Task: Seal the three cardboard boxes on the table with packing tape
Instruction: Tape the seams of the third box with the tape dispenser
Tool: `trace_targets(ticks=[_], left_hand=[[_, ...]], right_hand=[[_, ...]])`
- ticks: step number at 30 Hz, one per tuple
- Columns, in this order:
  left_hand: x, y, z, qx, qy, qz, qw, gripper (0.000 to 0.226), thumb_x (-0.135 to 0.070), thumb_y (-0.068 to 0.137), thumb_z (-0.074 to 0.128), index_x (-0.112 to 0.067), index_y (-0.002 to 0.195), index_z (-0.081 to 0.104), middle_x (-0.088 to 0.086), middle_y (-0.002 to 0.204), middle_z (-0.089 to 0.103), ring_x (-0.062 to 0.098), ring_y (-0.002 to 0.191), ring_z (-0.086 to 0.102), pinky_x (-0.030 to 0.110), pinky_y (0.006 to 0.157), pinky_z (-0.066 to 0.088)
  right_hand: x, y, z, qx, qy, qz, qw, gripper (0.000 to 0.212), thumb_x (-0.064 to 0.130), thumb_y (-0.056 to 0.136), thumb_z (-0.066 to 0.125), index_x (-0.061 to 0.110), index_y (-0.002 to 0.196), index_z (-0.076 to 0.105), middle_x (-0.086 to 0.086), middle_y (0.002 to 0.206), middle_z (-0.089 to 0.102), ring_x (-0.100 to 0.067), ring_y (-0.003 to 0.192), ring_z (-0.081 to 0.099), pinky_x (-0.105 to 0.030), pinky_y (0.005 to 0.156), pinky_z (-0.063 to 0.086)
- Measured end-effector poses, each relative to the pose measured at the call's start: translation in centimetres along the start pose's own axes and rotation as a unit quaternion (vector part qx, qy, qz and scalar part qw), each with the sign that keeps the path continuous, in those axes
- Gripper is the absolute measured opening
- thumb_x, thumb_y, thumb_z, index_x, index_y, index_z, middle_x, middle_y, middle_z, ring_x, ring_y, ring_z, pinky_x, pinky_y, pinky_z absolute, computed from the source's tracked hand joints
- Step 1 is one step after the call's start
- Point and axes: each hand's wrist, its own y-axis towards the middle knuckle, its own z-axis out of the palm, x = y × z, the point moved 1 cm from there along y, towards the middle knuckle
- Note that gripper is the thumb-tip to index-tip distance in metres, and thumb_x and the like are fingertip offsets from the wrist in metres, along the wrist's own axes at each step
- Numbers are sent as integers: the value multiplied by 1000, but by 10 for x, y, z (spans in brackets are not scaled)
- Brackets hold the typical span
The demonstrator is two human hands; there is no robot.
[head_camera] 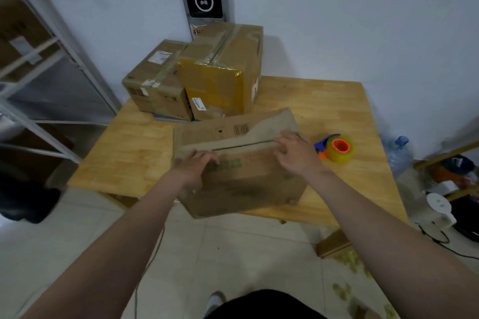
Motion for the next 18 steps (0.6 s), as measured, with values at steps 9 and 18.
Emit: trace_targets(ticks=[9,18], left_hand=[[-34,-7,19,-34,-153,6,988,62,-9,87,62,-28,145,49,6,164,19,44,153,0,58,123,20],[-115,-23,42,52,-114,95,988,78,-56,87,71,-22,150,42,25,167,-9,47,152,-17,57,120,19]], right_hand=[[35,-25,35,128,12,48,990,50,39,108,34,32,157,31,2,169,-6,-23,155,11,-41,122,24],[18,-84,13,104,-7,138,985,50,33,98,54,32,147,50,-8,159,27,-20,143,40,-36,107,40]])
